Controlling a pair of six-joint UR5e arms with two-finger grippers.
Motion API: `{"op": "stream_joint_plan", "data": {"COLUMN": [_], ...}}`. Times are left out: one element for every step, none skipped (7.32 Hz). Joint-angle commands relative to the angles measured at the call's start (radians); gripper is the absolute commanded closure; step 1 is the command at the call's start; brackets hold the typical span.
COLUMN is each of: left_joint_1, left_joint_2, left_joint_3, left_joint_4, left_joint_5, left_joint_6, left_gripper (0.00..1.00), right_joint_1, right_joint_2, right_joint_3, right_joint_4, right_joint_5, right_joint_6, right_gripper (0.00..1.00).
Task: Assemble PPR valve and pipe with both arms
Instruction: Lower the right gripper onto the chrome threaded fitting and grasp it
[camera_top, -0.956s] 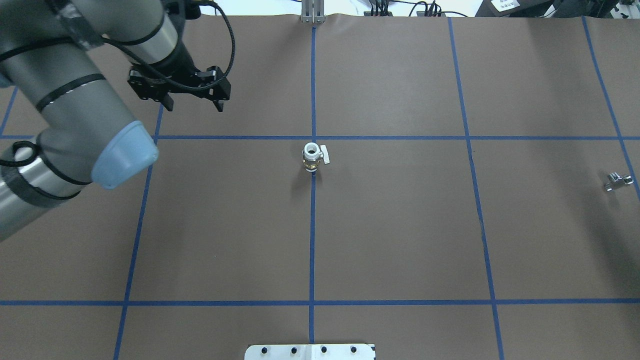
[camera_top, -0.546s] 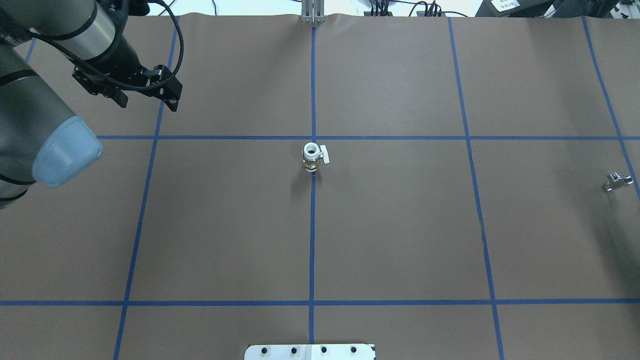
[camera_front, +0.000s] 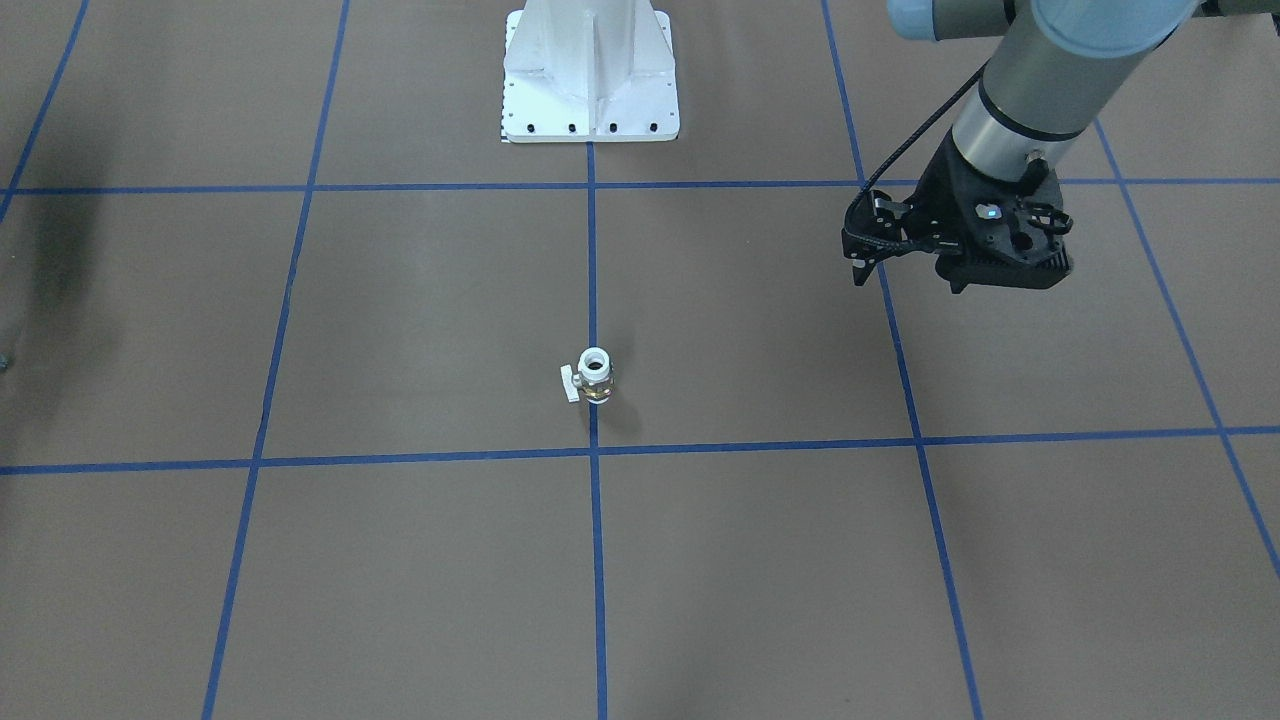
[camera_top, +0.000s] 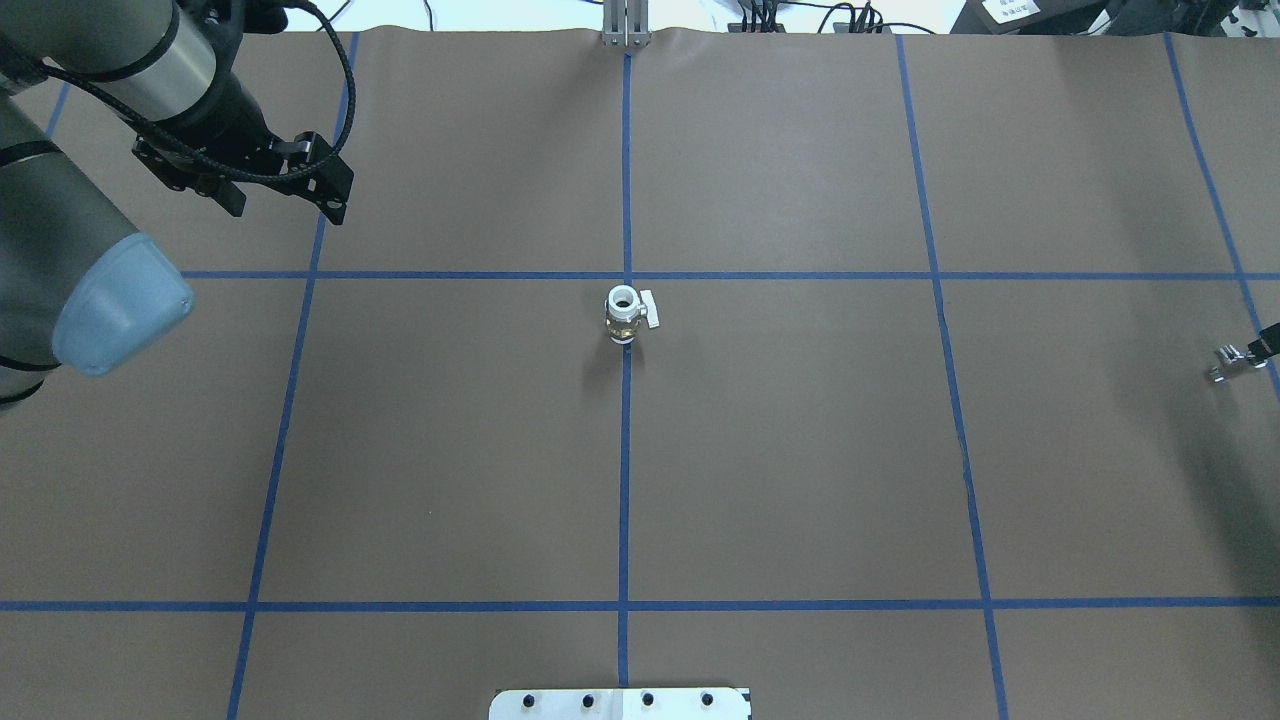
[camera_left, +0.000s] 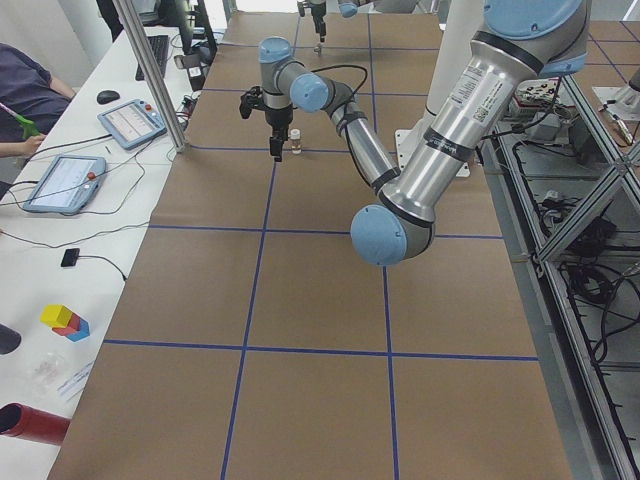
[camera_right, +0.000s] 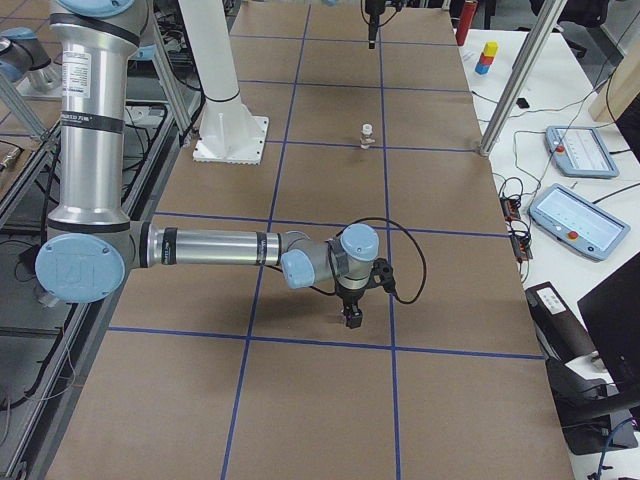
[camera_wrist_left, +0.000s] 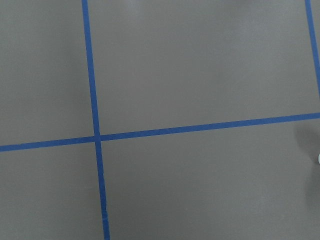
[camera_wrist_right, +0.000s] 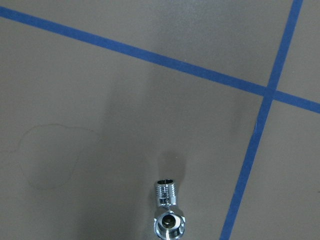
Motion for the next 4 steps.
{"op": "stream_joint_plan", "data": {"left_joint_1": [0.002,0.002,0.002,0.004], "left_joint_2": [0.0,0.0,0.0,0.0], "left_joint_3": [0.0,0.002,0.0,0.0], "left_joint_4": [0.0,0.0,0.0,0.0], "left_joint_5": [0.0,0.0,0.0,0.0], "left_joint_6": [-0.001,-0.001,-0.001,-0.003], "left_gripper": [0.0,0.0,0.0,0.0], "right_joint_1": [-0.026,-0.029,-0.04,-0.043], "right_joint_2": [0.03,0.058,0.073,0.075], "right_joint_3": [-0.04,-0.068,-0.077,-0.085], "right_joint_4": [0.003,0.003,0.003,0.0], "right_joint_5": [-0.002,0.0,-0.002,0.0], "right_joint_6": [-0.009,-0.009,-0.009,-0.009], "right_gripper": [0.01,0.01,0.01,0.02]}}
